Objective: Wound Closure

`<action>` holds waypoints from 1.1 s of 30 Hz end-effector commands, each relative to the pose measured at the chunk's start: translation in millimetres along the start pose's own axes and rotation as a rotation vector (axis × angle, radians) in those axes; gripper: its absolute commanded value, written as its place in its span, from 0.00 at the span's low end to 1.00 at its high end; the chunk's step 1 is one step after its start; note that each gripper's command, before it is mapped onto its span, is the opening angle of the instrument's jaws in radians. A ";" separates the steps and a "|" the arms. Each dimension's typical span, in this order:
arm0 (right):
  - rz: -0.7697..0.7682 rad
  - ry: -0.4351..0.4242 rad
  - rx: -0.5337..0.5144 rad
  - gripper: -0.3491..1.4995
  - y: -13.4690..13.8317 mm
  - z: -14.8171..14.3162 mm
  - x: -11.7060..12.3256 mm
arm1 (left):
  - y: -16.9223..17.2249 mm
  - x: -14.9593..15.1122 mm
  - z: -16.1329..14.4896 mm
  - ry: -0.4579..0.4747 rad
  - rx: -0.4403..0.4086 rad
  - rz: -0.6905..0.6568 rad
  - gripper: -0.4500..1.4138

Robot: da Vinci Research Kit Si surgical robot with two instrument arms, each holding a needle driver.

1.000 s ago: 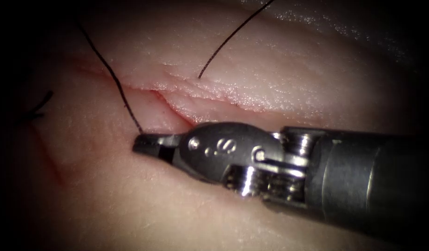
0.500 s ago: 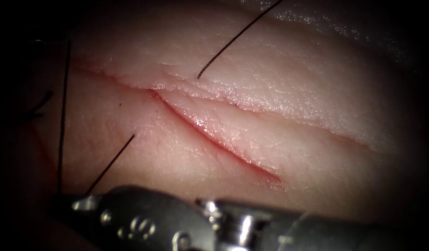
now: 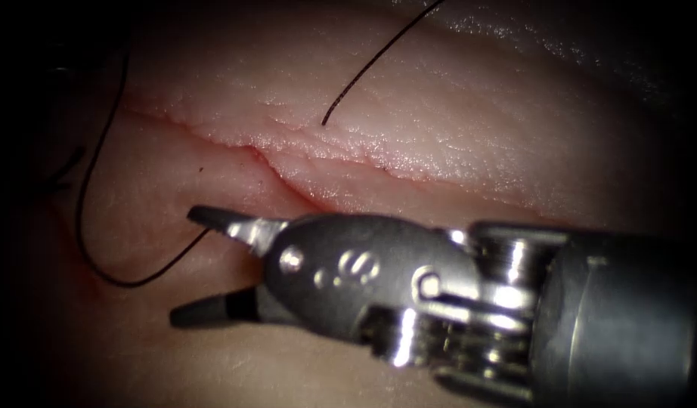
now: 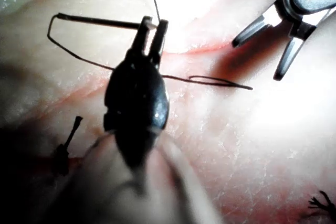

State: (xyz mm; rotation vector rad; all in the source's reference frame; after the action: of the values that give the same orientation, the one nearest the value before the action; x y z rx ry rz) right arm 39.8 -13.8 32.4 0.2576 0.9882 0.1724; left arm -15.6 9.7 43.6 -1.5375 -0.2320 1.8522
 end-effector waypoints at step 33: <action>-0.105 -0.112 -0.074 0.00 1.8 7.5 -6.6 | -0.4 -1.7 0.5 -0.021 0.057 0.009 0.00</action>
State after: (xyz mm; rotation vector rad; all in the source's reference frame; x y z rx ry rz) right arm 41.7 -14.6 42.5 0.1410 0.8803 0.1039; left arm -15.3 9.4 44.7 -1.4816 -0.1786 1.8672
